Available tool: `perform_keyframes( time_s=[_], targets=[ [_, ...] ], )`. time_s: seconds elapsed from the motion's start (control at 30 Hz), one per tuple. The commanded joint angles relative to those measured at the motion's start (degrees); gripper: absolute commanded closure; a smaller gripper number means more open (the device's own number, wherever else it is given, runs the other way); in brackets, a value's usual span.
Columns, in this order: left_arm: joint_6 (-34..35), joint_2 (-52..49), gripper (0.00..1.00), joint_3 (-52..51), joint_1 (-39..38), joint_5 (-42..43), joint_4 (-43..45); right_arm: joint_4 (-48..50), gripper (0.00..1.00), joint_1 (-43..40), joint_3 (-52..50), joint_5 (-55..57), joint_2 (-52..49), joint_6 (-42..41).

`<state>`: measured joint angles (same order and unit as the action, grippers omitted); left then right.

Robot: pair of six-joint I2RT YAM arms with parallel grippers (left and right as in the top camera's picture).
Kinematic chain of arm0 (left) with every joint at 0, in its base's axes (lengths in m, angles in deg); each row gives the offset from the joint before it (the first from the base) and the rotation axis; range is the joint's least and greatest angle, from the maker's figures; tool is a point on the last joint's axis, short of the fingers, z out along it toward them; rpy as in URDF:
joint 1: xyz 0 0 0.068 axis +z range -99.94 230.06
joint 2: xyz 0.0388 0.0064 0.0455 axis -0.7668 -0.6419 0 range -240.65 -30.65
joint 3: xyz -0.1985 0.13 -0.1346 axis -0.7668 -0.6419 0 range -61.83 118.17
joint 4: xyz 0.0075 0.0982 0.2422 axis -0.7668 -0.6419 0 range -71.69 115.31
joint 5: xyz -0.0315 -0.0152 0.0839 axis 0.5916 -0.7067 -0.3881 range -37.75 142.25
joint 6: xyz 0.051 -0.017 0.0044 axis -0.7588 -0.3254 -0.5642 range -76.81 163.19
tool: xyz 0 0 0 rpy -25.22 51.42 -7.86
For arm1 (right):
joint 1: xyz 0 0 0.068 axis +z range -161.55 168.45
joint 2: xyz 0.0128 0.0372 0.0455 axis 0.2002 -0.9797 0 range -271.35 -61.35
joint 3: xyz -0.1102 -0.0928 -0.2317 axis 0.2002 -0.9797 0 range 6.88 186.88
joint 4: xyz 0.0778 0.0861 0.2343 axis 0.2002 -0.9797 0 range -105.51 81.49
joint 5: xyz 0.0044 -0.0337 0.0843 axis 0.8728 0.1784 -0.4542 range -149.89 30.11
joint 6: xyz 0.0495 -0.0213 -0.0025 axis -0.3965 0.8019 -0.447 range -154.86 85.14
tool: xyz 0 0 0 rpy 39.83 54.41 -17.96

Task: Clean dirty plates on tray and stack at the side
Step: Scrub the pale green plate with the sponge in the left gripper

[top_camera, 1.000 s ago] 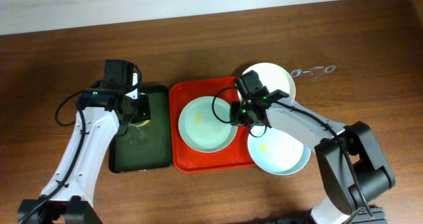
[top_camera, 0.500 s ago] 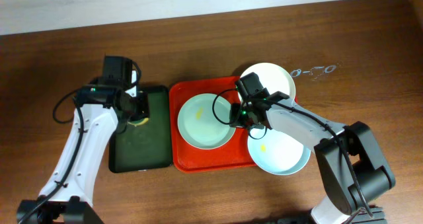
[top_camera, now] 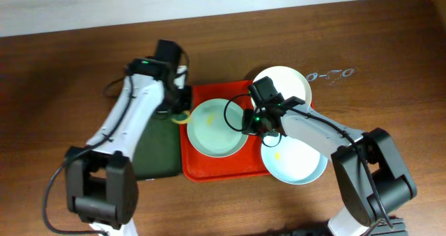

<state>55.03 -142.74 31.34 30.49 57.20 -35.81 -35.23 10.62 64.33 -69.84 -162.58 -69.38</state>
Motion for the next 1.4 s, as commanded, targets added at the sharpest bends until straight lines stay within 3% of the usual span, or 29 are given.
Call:
perform_keyframes(
  time_s=[0.0,0.2,0.37,0.43,0.47,0.5,0.57,0.67,0.77,0.83,1.2,1.37],
  targets=[
    [-0.44,-1.51,1.00,1.16,-4.15,1.46,3.52,-0.37,0.96,0.37,-0.79,0.07,-0.42,-0.15],
    [-6.99,-5.27,1.00,1.16,-6.21,1.53,5.99,0.92,0.96,0.31,-0.79,0.00,-0.42,13.22],
    [-9.05,-6.29,1.00,1.16,-6.25,1.22,6.78,2.19,0.96,0.31,-0.79,-0.11,-0.42,18.27],
    [-8.90,-6.32,1.00,1.01,-6.16,1.25,7.37,2.14,0.77,0.31,-0.79,-0.76,-0.42,18.18],
    [-8.90,-6.32,1.00,1.01,-6.16,1.25,7.61,2.14,0.62,0.31,-0.79,-2.01,-0.42,17.62],
    [-8.92,-6.32,1.00,1.01,-6.16,1.20,7.96,2.10,0.55,0.31,-0.79,-3.50,-0.42,15.87],
    [-8.92,-6.32,1.00,0.85,-6.58,1.03,8.50,1.46,0.59,0.31,-0.79,-4.90,-0.42,11.41],
    [-8.87,-7.04,1.00,0.79,-7.28,-0.81,9.25,0.72,0.75,0.31,-0.79,-4.85,-0.42,10.01],
    [-8.90,-9.01,1.00,0.76,-7.28,-1.31,9.46,0.11,0.77,0.31,-0.83,-4.85,-0.42,10.01],
    [-8.90,-10.80,1.00,0.76,-7.28,-1.33,9.94,0.15,0.96,0.31,-0.83,-4.85,-0.42,10.01],
    [-9.03,-13.60,1.00,0.42,-7.28,-0.13,5.38,0.42,0.96,0.33,-0.83,-4.83,-0.42,10.01],
    [-13.22,-13.57,1.00,2.03,-6.86,12.35,2.97,1.03,0.96,0.31,-0.83,-4.83,-0.42,10.01]
  ],
)
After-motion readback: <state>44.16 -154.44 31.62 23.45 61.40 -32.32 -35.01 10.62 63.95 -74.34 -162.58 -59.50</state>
